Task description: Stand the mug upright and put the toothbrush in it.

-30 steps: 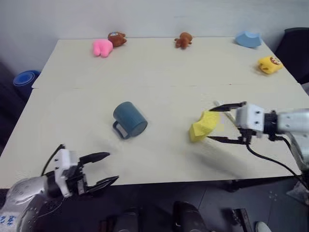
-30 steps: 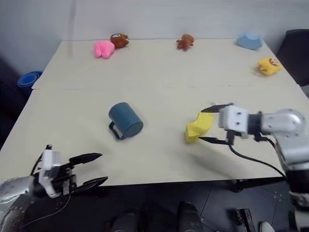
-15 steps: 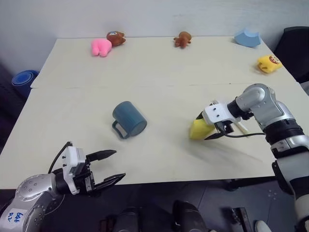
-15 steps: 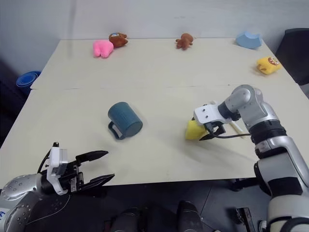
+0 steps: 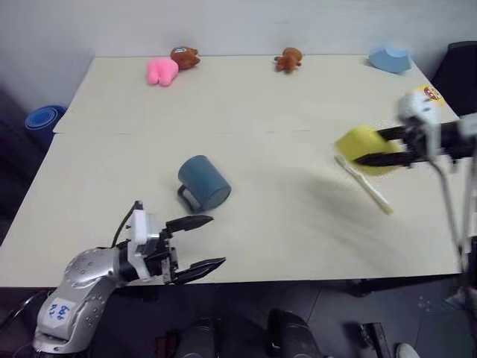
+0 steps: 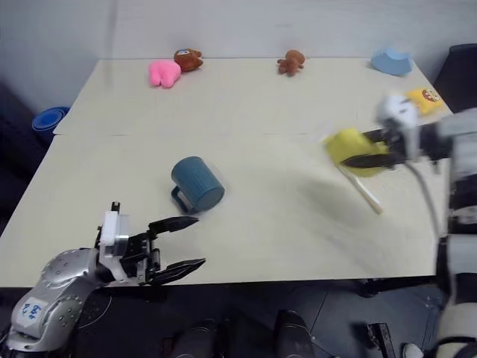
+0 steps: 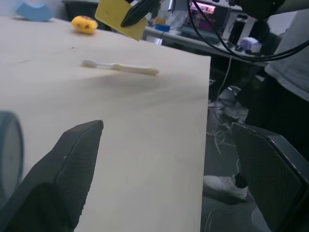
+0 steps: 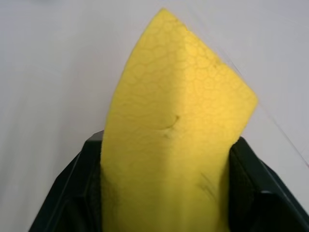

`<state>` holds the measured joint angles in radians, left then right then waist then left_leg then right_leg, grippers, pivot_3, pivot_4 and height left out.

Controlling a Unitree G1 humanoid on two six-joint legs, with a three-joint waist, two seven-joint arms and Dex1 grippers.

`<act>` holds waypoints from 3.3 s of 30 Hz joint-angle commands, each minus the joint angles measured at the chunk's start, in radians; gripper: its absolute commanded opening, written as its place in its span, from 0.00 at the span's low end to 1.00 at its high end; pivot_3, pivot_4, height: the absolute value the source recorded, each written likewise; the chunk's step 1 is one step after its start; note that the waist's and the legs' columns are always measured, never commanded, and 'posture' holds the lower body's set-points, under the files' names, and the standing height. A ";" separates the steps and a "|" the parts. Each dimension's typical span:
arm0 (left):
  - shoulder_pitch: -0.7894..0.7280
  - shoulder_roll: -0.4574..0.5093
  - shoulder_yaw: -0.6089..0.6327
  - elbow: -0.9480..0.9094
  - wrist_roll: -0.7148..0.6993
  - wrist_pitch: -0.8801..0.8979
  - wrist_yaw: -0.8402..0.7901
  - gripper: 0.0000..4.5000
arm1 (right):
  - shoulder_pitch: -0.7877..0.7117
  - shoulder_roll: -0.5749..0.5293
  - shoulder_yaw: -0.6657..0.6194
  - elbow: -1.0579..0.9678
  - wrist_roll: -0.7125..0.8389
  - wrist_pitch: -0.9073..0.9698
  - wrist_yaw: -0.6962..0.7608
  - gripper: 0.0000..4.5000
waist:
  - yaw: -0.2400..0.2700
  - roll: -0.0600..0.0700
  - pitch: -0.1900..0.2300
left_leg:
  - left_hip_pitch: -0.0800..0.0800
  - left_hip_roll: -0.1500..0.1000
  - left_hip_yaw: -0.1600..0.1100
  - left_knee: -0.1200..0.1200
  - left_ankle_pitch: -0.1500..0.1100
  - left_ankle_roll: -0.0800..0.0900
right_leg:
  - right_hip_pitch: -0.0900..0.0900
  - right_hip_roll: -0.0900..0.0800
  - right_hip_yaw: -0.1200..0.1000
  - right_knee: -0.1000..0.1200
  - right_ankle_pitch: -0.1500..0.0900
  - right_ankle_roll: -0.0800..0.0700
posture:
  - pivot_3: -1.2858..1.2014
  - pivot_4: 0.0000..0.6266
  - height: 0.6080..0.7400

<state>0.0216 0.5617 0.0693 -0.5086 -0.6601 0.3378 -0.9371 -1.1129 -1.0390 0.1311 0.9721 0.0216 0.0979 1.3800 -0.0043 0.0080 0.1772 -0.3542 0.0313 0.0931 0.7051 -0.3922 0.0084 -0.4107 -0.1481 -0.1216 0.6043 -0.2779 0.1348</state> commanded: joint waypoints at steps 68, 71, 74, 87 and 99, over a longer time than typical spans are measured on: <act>-0.605 -0.339 0.189 0.372 0.003 1.127 1.344 0.87 | 1.144 0.447 -0.424 -1.236 0.538 -0.316 -0.323 1.00 | 0.032 0.001 -0.007 | 0.021 -0.001 0.001 -0.004 0.001 -0.003 | 0.019 0.004 0.011 -0.004 0.001 0.001 | 0.52 0.24 1.00; -0.615 -0.346 0.150 0.398 0.035 1.137 1.284 0.68 | 1.164 0.439 -0.431 -1.268 0.543 -0.297 -0.338 1.00 | 0.035 0.006 -0.009 | 0.021 -0.001 0.001 -0.004 0.001 -0.003 | 0.019 0.004 0.011 -0.004 0.001 0.001 | 0.52 0.24 1.00; -0.613 -0.344 0.149 0.406 0.060 1.149 1.231 0.46 | 1.192 0.427 -0.451 -1.285 0.551 -0.285 -0.339 1.00 | 0.036 0.006 -0.010 | 0.021 -0.002 0.000 -0.004 0.001 -0.003 | 0.019 0.004 0.011 -0.004 0.001 0.001 | 0.52 0.24 1.00; -0.690 0.024 -0.162 0.408 0.185 0.859 0.718 0.03 | 1.234 0.407 -0.501 -1.288 0.552 -0.274 -0.357 1.00 | 0.027 0.006 -0.010 | 0.020 0.000 0.001 -0.006 0.001 -0.003 | 0.017 0.005 0.011 -0.005 0.001 0.001 | 0.52 0.24 1.00; -0.931 -0.062 -0.243 0.718 0.362 0.112 0.330 0.03 | 1.365 0.409 -0.570 -1.364 0.547 -0.249 -0.418 1.00 | 0.036 0.001 -0.007 | 0.015 0.000 0.003 -0.006 0.002 -0.002 | 0.017 0.007 0.011 -0.013 0.001 0.002 | 0.52 0.24 1.00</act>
<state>-0.9012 0.5358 -0.1969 0.1800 -0.3090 0.5657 -0.5989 0.2436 -0.6243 -0.4042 -0.3538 0.5594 -0.1479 0.9728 0.0316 0.0087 0.1707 -0.3395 0.0310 0.0957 0.6986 -0.3907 0.0068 -0.3942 -0.1413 -0.1109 0.5911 -0.2766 0.1370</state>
